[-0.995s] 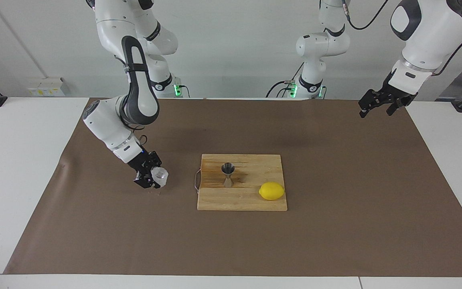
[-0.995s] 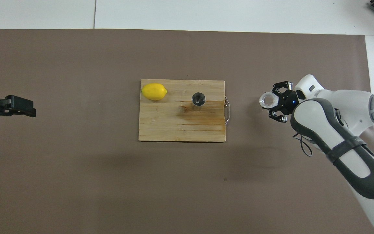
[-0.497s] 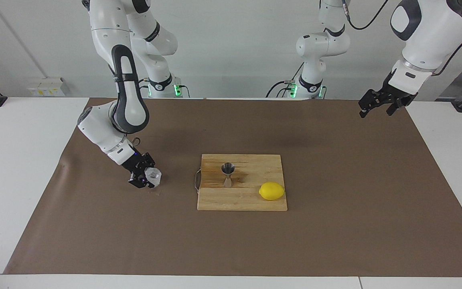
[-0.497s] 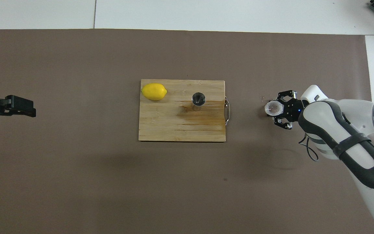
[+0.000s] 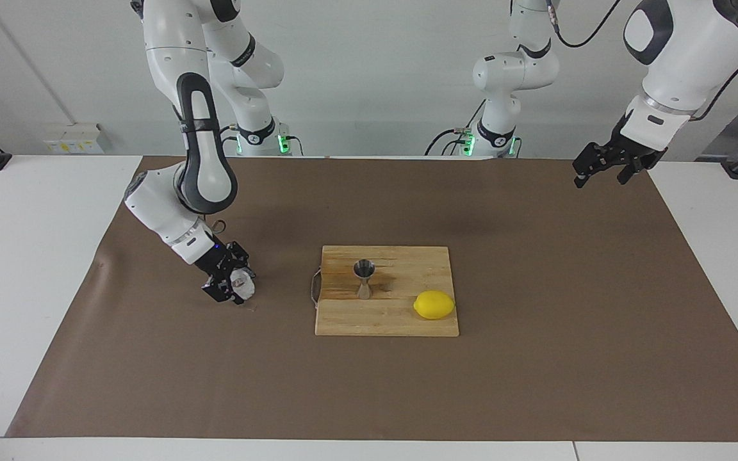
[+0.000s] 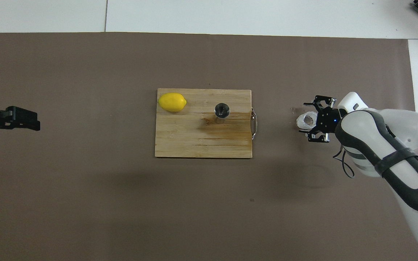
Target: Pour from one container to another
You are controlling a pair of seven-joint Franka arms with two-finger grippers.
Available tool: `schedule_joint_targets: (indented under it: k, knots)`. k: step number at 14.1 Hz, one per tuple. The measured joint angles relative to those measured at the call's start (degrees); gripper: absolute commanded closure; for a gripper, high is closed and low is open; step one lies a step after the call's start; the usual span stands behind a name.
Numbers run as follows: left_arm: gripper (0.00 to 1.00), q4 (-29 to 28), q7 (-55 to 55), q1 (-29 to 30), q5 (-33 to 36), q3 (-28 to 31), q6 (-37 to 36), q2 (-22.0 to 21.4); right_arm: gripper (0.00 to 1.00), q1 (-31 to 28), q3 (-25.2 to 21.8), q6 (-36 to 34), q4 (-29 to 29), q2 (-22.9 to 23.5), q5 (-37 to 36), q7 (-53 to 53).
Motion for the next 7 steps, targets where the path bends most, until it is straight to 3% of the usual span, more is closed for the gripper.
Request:
schedule_joint_targets:
  k: [3, 7]
  knots:
    - [0.00, 0.0, 0.0, 0.0, 0.0, 0.0, 0.0, 0.0, 0.00, -0.1, 0.0, -4.7, 0.2, -2.6, -0.4, 4.5]
    - [0.00, 0.0, 0.0, 0.0, 0.0, 0.0, 0.0, 0.0, 0.00, -0.1, -0.1, -12.7, 1.7, -7.8, -11.8, 23.2]
